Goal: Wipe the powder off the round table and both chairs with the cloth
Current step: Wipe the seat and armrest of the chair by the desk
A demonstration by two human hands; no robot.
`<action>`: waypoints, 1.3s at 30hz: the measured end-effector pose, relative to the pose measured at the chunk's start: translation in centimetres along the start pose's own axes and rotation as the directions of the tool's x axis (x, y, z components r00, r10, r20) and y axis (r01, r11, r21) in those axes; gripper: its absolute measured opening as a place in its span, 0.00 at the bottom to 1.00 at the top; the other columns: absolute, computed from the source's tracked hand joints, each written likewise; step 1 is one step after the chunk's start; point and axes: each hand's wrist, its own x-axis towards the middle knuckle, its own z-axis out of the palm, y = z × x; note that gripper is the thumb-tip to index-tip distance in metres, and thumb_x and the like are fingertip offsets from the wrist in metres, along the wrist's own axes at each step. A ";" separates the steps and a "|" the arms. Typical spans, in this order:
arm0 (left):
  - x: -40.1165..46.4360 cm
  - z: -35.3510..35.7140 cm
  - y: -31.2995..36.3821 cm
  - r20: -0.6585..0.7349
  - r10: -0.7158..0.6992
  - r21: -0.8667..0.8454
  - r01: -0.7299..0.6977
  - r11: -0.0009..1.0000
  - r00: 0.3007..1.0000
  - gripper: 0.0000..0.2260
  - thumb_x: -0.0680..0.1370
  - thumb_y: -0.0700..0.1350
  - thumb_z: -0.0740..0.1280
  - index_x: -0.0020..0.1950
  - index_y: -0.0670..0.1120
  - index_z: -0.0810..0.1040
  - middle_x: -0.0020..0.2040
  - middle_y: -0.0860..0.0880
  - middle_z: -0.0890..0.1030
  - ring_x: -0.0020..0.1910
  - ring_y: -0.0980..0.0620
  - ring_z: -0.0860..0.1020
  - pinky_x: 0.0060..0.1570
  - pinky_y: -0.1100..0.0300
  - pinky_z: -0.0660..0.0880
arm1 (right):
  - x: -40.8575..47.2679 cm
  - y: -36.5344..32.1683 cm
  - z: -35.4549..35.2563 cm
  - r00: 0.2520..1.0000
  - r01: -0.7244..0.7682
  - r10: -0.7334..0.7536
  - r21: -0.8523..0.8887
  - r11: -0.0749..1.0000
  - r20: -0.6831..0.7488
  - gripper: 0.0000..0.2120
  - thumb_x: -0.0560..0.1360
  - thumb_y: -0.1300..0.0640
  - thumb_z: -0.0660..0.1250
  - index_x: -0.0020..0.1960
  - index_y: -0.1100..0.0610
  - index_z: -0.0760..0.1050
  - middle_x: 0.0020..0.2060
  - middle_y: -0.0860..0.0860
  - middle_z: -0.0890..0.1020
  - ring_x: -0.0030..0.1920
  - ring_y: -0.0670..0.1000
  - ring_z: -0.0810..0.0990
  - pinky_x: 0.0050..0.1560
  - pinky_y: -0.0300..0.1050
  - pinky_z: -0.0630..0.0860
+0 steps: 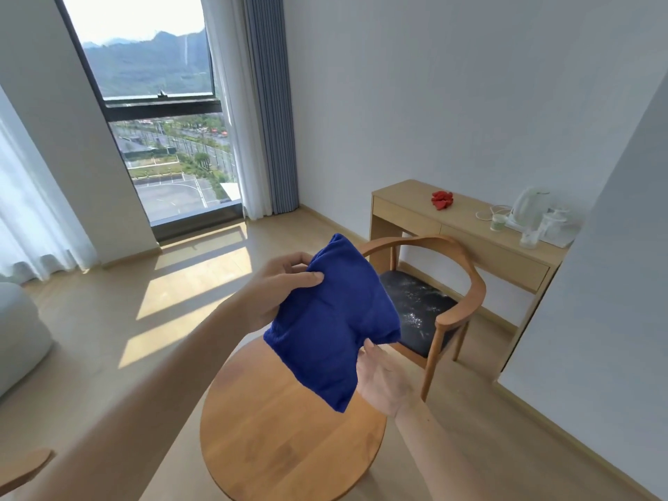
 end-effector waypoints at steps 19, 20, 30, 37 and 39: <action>2.6 -3.4 -6.6 -0.336 -0.150 0.316 0.262 0.912 0.930 0.07 0.79 0.47 0.64 0.55 0.47 0.72 0.50 0.42 0.80 0.47 0.43 0.81 0.48 0.47 0.80 | 1.1 -5.0 0.8 0.837 0.049 -0.263 -0.413 0.910 -0.480 0.16 0.71 0.61 0.74 0.57 0.60 0.75 0.51 0.56 0.82 0.49 0.54 0.81 0.49 0.49 0.79; 2.9 -3.0 -7.0 -0.366 -0.150 0.344 0.283 0.895 0.918 0.08 0.79 0.48 0.64 0.55 0.47 0.71 0.50 0.44 0.79 0.47 0.44 0.80 0.49 0.47 0.80 | 1.1 -5.1 0.8 0.813 0.027 -0.288 -0.461 0.887 -0.505 0.17 0.71 0.60 0.74 0.57 0.58 0.74 0.53 0.55 0.81 0.50 0.53 0.80 0.51 0.50 0.79; 4.0 -0.9 -7.7 -0.025 -0.149 0.637 0.130 0.760 0.989 0.34 0.70 0.40 0.73 0.70 0.52 0.61 0.60 0.51 0.71 0.57 0.51 0.72 0.49 0.63 0.73 | -0.6 -6.7 -0.1 0.868 -0.179 -0.391 -0.927 0.329 -0.306 0.35 0.71 0.63 0.74 0.73 0.51 0.64 0.68 0.51 0.71 0.67 0.55 0.71 0.58 0.47 0.76; 4.9 -1.2 -8.7 0.106 0.148 0.858 -0.166 0.486 0.983 0.10 0.73 0.43 0.69 0.53 0.46 0.74 0.57 0.52 0.64 0.57 0.52 0.64 0.50 0.63 0.65 | -0.7 -7.2 -1.2 0.824 -0.165 -0.565 -0.969 -0.183 -0.034 0.11 0.69 0.54 0.74 0.50 0.52 0.76 0.67 0.48 0.68 0.69 0.52 0.64 0.66 0.51 0.71; 5.1 -1.5 -8.5 0.168 0.163 0.836 -0.228 0.499 0.972 0.09 0.72 0.42 0.71 0.50 0.43 0.76 0.56 0.51 0.72 0.53 0.51 0.71 0.49 0.61 0.67 | -0.9 -7.8 -1.4 0.872 -0.077 -0.490 -0.988 -0.135 -0.001 0.10 0.70 0.55 0.73 0.47 0.52 0.73 0.66 0.49 0.74 0.67 0.51 0.70 0.64 0.50 0.73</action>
